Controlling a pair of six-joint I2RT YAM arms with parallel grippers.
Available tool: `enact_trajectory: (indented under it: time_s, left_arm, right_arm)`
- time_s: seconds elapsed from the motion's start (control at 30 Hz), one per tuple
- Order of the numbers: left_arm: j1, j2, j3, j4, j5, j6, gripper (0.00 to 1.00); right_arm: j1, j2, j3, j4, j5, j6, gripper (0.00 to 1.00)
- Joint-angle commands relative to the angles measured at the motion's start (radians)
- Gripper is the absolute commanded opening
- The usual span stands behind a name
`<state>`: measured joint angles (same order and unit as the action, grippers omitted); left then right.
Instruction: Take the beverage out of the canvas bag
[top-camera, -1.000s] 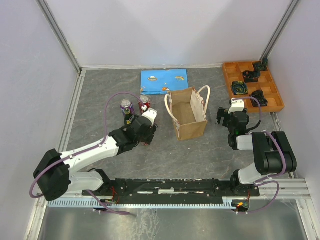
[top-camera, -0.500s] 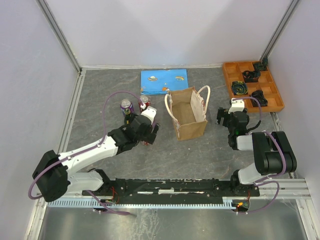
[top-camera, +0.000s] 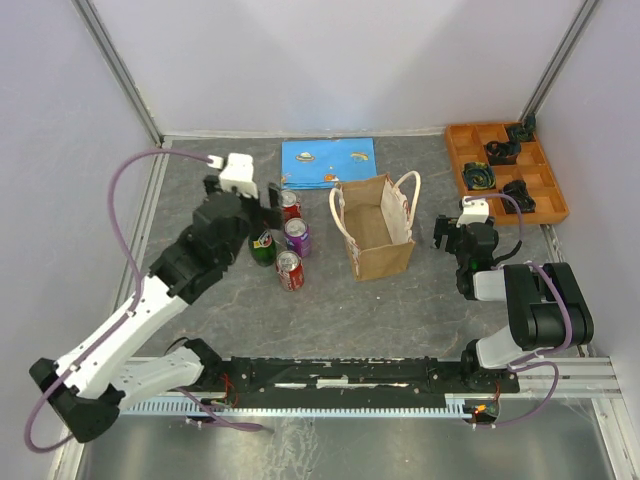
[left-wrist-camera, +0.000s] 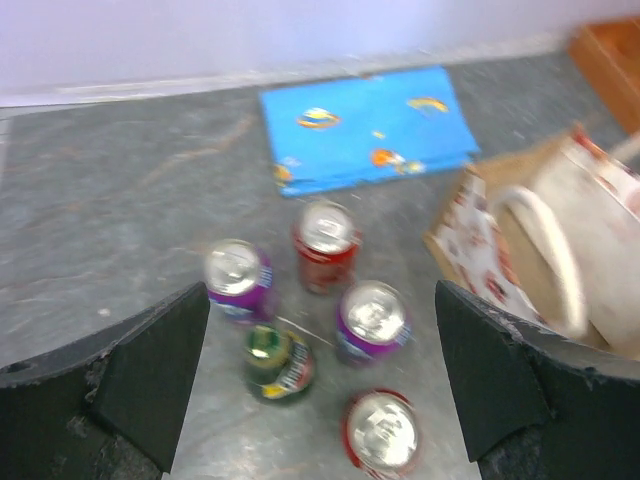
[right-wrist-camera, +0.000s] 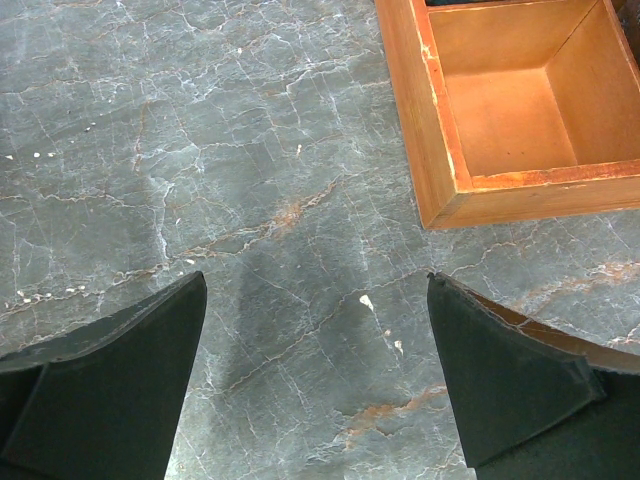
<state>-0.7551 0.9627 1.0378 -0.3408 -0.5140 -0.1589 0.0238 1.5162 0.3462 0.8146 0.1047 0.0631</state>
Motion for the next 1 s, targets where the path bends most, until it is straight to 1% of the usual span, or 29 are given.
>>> enact_trajectory:
  time_s: [0.0, 0.17, 0.2, 0.23, 0.3, 0.37, 0.43, 0.5, 0.67, 0.97]
  left_arm:
    - [0.248, 0.012, 0.056, 0.020, 0.092, 0.056, 0.99]
    - [0.575, 0.076, 0.101, 0.040, 0.257, 0.078, 0.99]
    - [0.644, 0.096, 0.110, 0.042, 0.306, 0.067, 0.99]
    - [0.750, 0.112, 0.111, 0.049, 0.367, 0.049, 0.99]
    - [0.897, 0.142, 0.105, 0.080, 0.506, 0.002, 0.99]
    - [0.976, 0.167, 0.091, 0.103, 0.572, -0.020, 0.99]
    - [1.001, 0.194, 0.083, 0.097, 0.547, -0.012, 0.99]
    - [1.018, 0.197, 0.065, 0.102, 0.557, -0.016, 0.99]
    - [1.017, 0.145, -0.019, 0.177, 0.597, -0.037, 0.99]
    - [1.017, 0.123, -0.060, 0.185, 0.543, -0.072, 0.99]
  right_arm:
    - [-0.003, -0.004, 0.024, 0.041, -0.008, -0.005, 0.99]
    - [-0.003, -0.004, 0.024, 0.042, -0.008, -0.005, 0.99]
    - [-0.003, -0.004, 0.024, 0.041, -0.008, -0.005, 0.99]
    - [-0.002, -0.003, 0.024, 0.041, -0.008, -0.005, 0.99]
    - [-0.002, -0.004, 0.024, 0.041, -0.008, -0.005, 0.99]
    - [-0.002, -0.003, 0.024, 0.041, -0.008, -0.005, 0.99]
    - [-0.002, -0.004, 0.024, 0.041, -0.008, -0.005, 0.99]
    - [-0.002, -0.004, 0.024, 0.041, -0.008, -0.005, 0.99]
    - [-0.002, -0.003, 0.023, 0.041, -0.008, -0.005, 0.99]
    - [-0.003, -0.003, 0.024, 0.041, -0.008, -0.005, 0.99]
